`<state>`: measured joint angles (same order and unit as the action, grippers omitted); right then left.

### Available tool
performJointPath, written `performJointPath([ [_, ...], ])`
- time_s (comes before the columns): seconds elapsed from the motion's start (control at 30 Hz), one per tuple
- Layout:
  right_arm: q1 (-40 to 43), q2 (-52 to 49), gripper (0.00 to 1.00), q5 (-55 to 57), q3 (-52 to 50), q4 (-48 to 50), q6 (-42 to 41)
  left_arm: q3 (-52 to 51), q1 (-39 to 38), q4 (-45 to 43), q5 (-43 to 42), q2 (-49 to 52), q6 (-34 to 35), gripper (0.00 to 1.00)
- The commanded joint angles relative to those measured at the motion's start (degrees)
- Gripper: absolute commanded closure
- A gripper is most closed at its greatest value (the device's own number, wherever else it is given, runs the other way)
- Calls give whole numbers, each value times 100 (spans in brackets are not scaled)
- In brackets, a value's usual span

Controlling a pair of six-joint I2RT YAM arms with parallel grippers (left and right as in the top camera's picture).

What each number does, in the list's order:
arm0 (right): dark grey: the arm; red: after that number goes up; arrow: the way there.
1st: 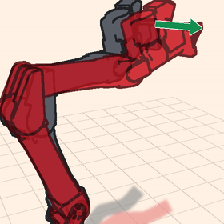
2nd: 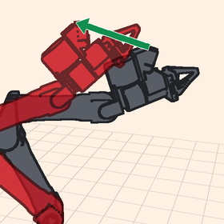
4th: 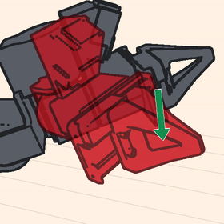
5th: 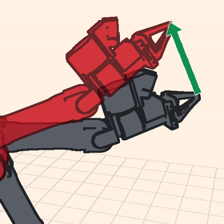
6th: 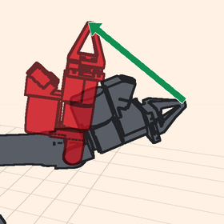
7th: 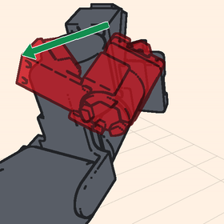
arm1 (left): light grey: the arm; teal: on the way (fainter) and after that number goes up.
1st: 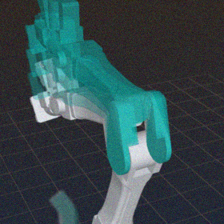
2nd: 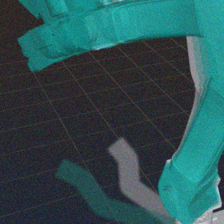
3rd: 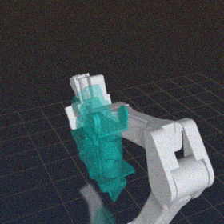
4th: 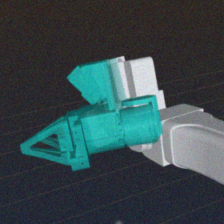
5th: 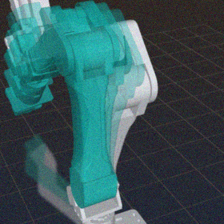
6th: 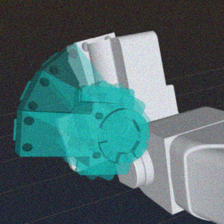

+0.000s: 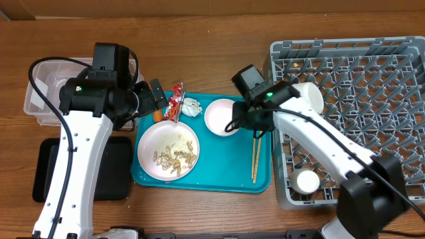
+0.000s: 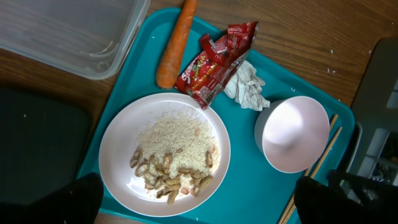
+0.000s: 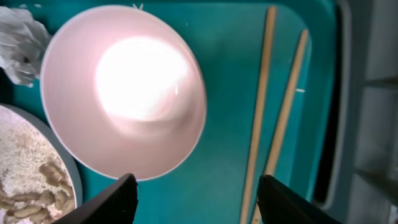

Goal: Sort waste into correct bins and load items into the dishwasher
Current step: 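Return the right gripper to the second white bowl and grasp it, then lift the second bowl and set it in the dish rack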

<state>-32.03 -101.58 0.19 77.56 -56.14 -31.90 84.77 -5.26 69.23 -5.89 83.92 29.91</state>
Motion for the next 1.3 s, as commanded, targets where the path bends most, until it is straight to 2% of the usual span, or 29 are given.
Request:
performJointPath([
  [0.0,-68,-232,36,-289,-42,120,-138,74,20,-4,55,20,52,0],
  [0.07,-92,-363,44,-284,-42,175,-144,74,20,-4,52,20,52,0],
  [0.23,-35,-667,55,-138,-42,433,-623,74,20,-4,55,20,52,0],
  [0.37,-37,-898,56,-142,-42,833,-634,74,20,-4,52,20,52,0],
  [0.4,-37,-938,59,-136,-42,887,-634,72,20,-4,52,20,52,0],
  [0.43,-37,-962,64,-136,-42,935,-632,74,20,-4,55,20,52,0],
  [0.47,-33,-962,79,-133,-42,944,-632,72,20,-4,55,20,52,0],
  [0.5,-4,-953,89,-92,-24,914,-629,74,20,-4,55,20,52,0],
  [0.53,17,-914,95,-11,9,841,-632,72,20,-4,55,20,52,0],
  [0.73,39,-417,96,1290,470,15,-518,74,20,-4,52,20,52,0],
  [0.87,-13,94,96,1165,737,-48,216,74,20,-4,55,20,52,0],
  [0.97,-31,531,96,1432,846,-81,409,74,20,-4,52,20,52,0],
  [1.03,-2,850,96,2120,881,-81,409,74,20,-4,55,20,52,0],
  [1.13,157,1233,96,3965,879,-81,361,74,20,-4,52,20,52,0],
  [1.27,603,1252,96,6144,863,-79,365,74,20,-4,55,20,52,0],
])
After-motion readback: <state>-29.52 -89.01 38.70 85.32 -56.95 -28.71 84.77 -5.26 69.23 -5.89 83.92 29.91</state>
